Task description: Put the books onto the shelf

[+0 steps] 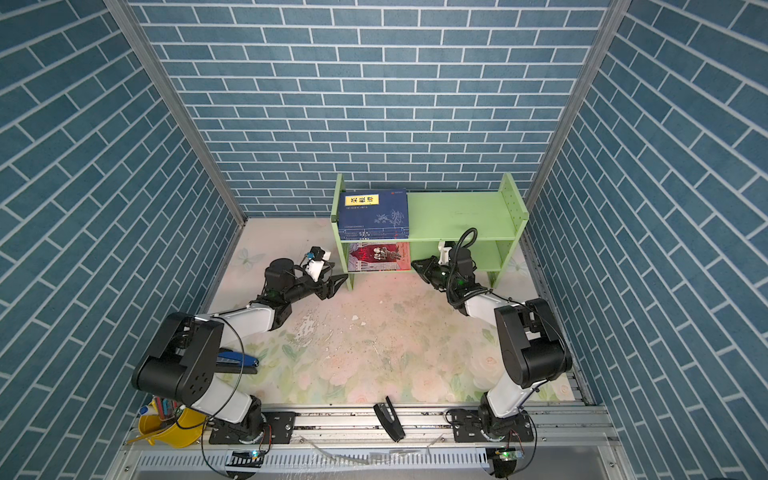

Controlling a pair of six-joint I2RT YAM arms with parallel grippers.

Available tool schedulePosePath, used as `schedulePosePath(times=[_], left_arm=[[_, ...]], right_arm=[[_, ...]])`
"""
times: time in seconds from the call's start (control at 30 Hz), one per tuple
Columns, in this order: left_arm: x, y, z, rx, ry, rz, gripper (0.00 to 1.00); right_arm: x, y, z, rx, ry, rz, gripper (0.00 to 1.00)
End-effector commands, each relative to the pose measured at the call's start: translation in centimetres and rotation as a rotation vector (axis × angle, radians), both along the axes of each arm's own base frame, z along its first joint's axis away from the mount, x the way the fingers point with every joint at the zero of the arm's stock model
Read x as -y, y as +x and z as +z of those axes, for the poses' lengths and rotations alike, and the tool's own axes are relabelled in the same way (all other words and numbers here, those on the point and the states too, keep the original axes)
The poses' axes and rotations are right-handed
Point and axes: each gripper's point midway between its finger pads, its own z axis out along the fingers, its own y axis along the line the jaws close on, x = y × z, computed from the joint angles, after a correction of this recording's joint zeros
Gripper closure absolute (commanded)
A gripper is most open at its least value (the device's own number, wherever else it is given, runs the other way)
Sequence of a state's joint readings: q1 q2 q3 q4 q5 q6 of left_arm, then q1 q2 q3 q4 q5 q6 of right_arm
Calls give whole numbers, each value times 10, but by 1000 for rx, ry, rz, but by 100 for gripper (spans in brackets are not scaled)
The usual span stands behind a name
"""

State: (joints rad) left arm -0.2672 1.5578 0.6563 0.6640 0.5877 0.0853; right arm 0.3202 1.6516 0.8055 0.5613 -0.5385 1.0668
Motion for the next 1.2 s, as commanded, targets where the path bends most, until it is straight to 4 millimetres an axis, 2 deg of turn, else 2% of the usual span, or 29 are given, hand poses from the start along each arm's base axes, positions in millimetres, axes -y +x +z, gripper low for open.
schedulePosePath(times=[0.0, 0.47, 0.77, 0.97, 1.17], left_arm=[[2, -1, 2, 13, -2, -9, 30], [-1, 3, 2, 23, 9, 18, 31], [-2, -9, 3, 28, 41, -9, 31], [-9, -27, 13, 5, 84, -30, 29], [-14, -46, 33, -44, 87, -39, 27]], right_arm=[[-15, -2, 8, 27, 14, 63, 100], [-13, -10, 3, 13, 7, 64, 100], [-9, -13, 2, 17, -4, 44, 100], [10, -20, 19, 85, -66, -28, 83], [25, -30, 42, 137, -128, -69, 71]])
